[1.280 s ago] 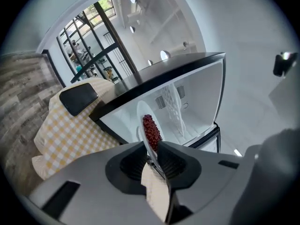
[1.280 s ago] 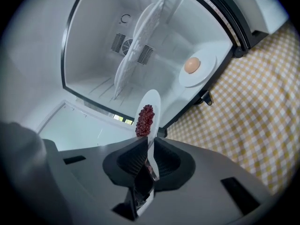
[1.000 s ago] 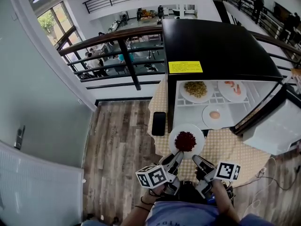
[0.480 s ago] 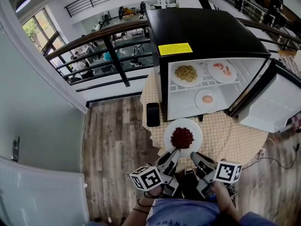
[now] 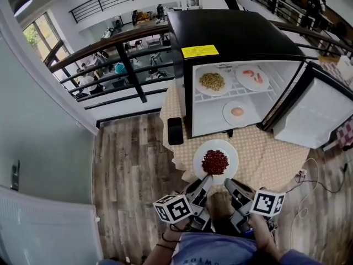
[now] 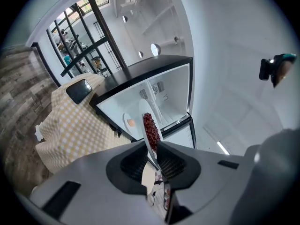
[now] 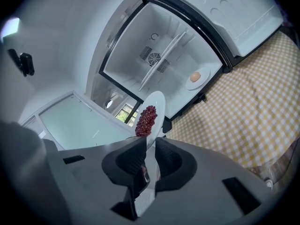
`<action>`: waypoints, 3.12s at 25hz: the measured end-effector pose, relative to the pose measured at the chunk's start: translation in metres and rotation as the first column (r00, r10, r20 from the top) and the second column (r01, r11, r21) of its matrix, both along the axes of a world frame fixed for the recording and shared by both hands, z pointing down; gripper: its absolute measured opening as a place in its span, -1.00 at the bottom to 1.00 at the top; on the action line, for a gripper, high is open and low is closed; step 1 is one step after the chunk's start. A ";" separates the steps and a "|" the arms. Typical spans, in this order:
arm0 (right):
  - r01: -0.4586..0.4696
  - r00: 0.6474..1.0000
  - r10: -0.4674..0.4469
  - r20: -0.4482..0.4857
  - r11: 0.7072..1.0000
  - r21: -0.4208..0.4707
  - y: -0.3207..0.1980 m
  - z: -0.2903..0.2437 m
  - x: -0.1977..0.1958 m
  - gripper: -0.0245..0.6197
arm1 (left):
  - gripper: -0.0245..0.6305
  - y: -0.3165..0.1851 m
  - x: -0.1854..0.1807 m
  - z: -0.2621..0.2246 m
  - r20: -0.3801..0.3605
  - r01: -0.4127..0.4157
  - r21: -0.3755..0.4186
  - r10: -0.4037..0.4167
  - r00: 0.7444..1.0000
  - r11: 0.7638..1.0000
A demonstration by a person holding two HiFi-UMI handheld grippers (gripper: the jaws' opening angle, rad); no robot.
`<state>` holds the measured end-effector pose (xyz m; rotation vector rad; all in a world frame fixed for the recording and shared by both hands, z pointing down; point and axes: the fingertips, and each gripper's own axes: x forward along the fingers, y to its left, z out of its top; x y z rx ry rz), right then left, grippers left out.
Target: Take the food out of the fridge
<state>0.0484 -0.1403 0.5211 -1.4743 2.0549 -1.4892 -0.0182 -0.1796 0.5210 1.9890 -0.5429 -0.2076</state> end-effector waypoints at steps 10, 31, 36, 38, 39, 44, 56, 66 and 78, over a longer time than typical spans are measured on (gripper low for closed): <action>-0.010 1.000 0.010 0.015 1.000 0.017 0.036 -0.005 0.021 -0.72 | -0.71 0.035 0.022 -0.005 0.021 -0.017 0.016 0.017 1.000 1.000; 0.150 0.988 -0.153 0.038 0.986 0.067 0.226 -0.024 0.094 -0.73 | -0.71 0.238 0.089 -0.015 0.011 0.162 -0.002 -0.162 0.987 0.987; 0.193 0.979 -0.198 0.052 0.978 0.078 0.262 -0.026 0.091 -0.73 | -0.71 0.277 0.085 -0.017 0.020 0.207 0.002 -0.207 0.978 0.978; 0.207 0.975 -0.212 0.066 0.975 0.080 0.272 -0.028 0.087 -0.73 | -0.71 0.288 0.082 -0.021 0.015 0.222 0.011 -0.222 0.975 0.975; 0.216 0.973 -0.221 0.069 0.973 0.081 0.277 -0.029 0.084 -0.73 | -0.71 0.294 0.080 -0.023 0.015 0.230 0.015 -0.230 0.973 0.973; 0.259 0.961 -0.267 0.074 0.961 0.093 0.296 -0.033 0.068 -0.73 | -0.71 0.317 0.062 -0.026 0.030 0.278 0.023 -0.279 0.960 0.960; 0.298 0.951 -0.305 0.060 0.950 0.096 0.331 -0.031 0.049 -0.72 | -0.71 0.354 0.042 -0.025 0.036 0.319 0.019 -0.320 0.947 0.948; 0.287 0.955 -0.293 0.051 0.953 0.100 0.336 -0.034 0.049 -0.72 | -0.71 0.359 0.042 -0.027 0.042 0.299 0.023 -0.300 0.953 0.954; 0.284 0.953 -0.291 0.087 0.955 0.087 0.324 -0.038 0.045 -0.73 | -0.71 0.347 0.039 -0.036 0.053 0.298 0.032 -0.300 0.953 0.954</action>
